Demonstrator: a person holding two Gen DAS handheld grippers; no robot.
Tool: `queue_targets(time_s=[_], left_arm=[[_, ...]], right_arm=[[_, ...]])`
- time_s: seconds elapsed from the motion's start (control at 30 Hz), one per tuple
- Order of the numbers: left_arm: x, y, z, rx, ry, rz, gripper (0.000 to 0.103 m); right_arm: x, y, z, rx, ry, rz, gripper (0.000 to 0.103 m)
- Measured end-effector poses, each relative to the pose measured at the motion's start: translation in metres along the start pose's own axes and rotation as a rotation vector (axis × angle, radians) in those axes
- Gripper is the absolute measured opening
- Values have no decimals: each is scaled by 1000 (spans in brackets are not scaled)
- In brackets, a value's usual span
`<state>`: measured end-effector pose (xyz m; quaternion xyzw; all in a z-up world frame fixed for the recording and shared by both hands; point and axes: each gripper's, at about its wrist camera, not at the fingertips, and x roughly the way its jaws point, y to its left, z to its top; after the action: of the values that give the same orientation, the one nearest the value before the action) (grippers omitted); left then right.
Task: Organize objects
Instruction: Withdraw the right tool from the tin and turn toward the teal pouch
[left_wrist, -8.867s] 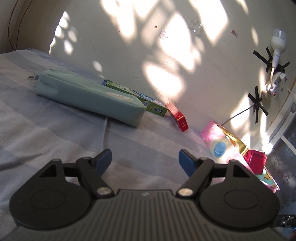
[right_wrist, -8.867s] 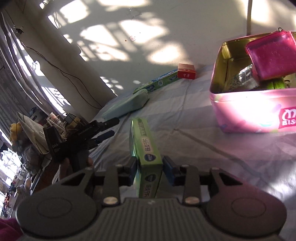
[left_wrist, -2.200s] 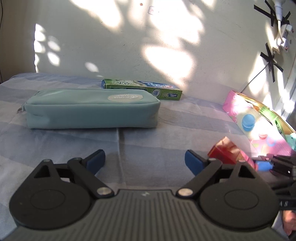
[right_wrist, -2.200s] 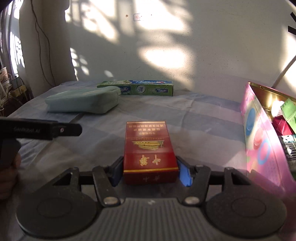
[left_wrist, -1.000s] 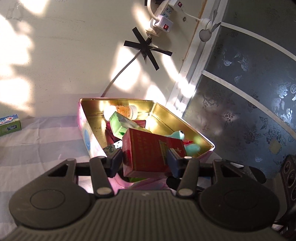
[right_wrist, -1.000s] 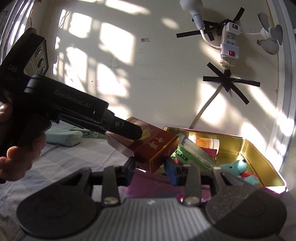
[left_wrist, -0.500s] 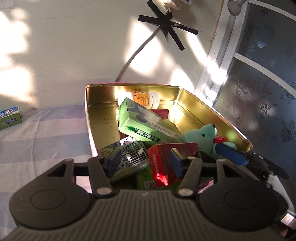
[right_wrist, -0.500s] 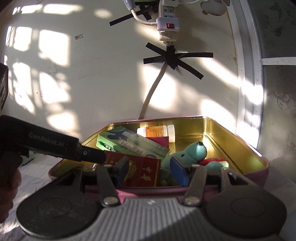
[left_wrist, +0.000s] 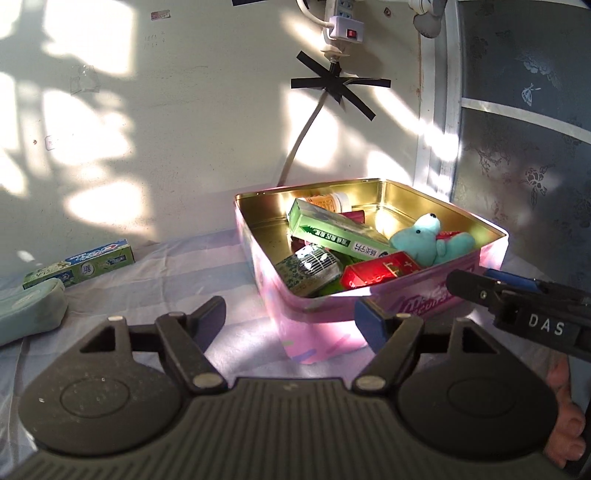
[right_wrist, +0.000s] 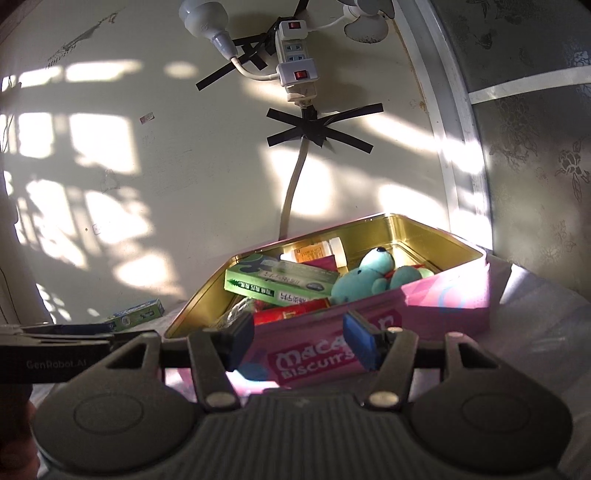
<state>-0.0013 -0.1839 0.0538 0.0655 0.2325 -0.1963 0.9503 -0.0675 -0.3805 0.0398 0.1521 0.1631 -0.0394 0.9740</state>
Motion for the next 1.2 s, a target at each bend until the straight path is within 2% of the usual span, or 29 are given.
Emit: queue_targets(time_s=[0.17,0.57,0.97,1.2], left_arm=[[-7,11,-26,-33,38,29,79],[-18,40,-73,-62,73,116,80],[-26,49,-85,-74,34,116,81],[-28,52,-86,-93,18,115,81]], right_arm=[[-11,16,-25,37,48,-6,56],[-24,57,-50,-48,73,-3,57],[-22,71,-71,-63,107,-17,59],[-27,74,-73,-83,68,-12,60]])
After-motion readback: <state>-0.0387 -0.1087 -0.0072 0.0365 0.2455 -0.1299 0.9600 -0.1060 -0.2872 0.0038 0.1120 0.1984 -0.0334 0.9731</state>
